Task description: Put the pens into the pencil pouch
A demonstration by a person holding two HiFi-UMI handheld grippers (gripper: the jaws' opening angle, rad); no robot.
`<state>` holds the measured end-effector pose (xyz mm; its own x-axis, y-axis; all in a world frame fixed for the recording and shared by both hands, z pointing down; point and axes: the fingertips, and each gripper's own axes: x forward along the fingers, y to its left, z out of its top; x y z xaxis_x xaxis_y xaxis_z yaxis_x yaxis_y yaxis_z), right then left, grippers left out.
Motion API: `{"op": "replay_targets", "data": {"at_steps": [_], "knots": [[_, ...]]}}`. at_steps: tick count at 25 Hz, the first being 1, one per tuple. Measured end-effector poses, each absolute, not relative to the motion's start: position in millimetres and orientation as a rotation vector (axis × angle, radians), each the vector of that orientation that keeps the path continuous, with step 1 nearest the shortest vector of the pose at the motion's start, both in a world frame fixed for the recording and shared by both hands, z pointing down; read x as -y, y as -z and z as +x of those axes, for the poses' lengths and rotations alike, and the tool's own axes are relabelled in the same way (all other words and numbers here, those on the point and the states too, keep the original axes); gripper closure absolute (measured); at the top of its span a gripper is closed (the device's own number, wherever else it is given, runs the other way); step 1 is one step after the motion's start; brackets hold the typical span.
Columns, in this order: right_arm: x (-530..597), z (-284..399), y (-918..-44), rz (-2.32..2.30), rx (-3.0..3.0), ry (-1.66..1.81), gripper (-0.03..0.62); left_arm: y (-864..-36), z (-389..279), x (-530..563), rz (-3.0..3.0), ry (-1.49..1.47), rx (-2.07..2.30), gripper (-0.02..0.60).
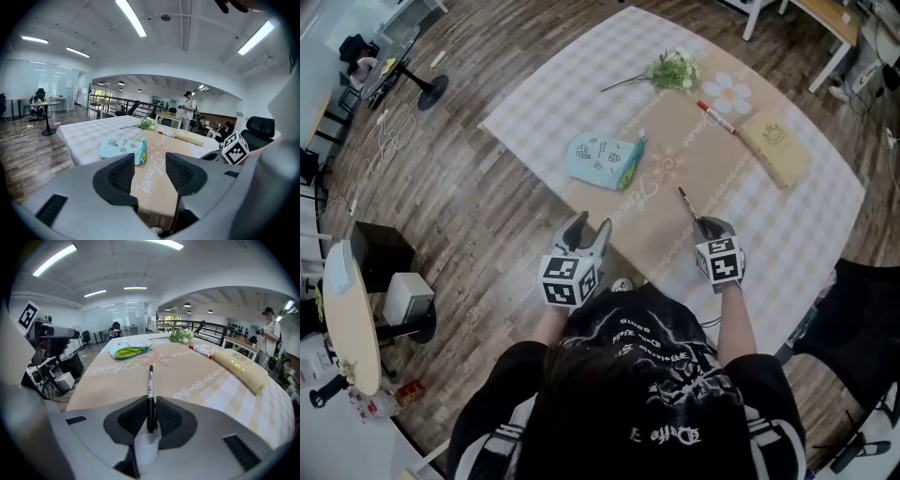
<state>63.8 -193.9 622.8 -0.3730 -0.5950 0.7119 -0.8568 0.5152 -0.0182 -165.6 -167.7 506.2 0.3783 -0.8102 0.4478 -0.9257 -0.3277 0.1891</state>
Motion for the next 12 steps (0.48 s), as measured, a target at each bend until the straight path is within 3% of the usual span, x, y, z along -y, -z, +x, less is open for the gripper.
{"op": "replay_targets", "data": {"at_steps": [12], "knots": [[158,78,-595,1.318,2.081,-0.534,0.526,-530,-130,237,2.333,-0.676,1.393,0.358]]}}
